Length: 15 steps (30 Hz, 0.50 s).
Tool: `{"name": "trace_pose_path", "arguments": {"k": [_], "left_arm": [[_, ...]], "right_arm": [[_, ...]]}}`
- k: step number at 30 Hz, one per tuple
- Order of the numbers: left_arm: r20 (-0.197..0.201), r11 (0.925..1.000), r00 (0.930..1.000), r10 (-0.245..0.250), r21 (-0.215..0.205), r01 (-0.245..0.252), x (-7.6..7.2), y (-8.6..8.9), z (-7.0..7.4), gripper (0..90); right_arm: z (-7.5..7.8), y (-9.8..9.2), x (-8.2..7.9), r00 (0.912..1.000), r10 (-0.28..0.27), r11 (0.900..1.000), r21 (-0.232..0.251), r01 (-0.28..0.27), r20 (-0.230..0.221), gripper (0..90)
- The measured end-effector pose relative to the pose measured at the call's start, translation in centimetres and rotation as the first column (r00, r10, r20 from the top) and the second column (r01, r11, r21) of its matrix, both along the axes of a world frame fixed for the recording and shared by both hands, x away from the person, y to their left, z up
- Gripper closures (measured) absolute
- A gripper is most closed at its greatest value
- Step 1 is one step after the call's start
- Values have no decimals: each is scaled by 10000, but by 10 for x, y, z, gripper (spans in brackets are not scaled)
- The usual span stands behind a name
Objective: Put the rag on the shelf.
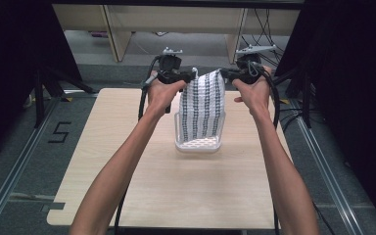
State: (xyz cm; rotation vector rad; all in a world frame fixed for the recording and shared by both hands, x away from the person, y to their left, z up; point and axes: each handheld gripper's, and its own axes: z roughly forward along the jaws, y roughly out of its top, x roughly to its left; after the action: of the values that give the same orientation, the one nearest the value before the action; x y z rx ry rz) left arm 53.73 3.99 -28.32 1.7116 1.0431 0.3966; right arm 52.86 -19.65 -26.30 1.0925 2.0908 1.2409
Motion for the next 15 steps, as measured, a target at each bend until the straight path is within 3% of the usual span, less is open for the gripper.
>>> {"name": "trace_pose_path", "arguments": {"k": [7, 10, 15], "left_arm": [[-189, 9998, 9996, 214, -6, -214, 11, -3, -9, 825], [-315, 9996, 9991, 297, -29, -298, 16, -2, -13, 815], [-576, 9991, 9980, 252, 360, -231, 21, -1, -21, 806]], "right_arm": [[-12, 2, 12, 9996, -111, 9999, 89, 113, -250, 882], [-19, 2, 20, 9977, -348, 9993, 120, 355, -577, 880], [-28, 5, 27, 9962, -429, 9991, 25, 432, -762, 877]]}}
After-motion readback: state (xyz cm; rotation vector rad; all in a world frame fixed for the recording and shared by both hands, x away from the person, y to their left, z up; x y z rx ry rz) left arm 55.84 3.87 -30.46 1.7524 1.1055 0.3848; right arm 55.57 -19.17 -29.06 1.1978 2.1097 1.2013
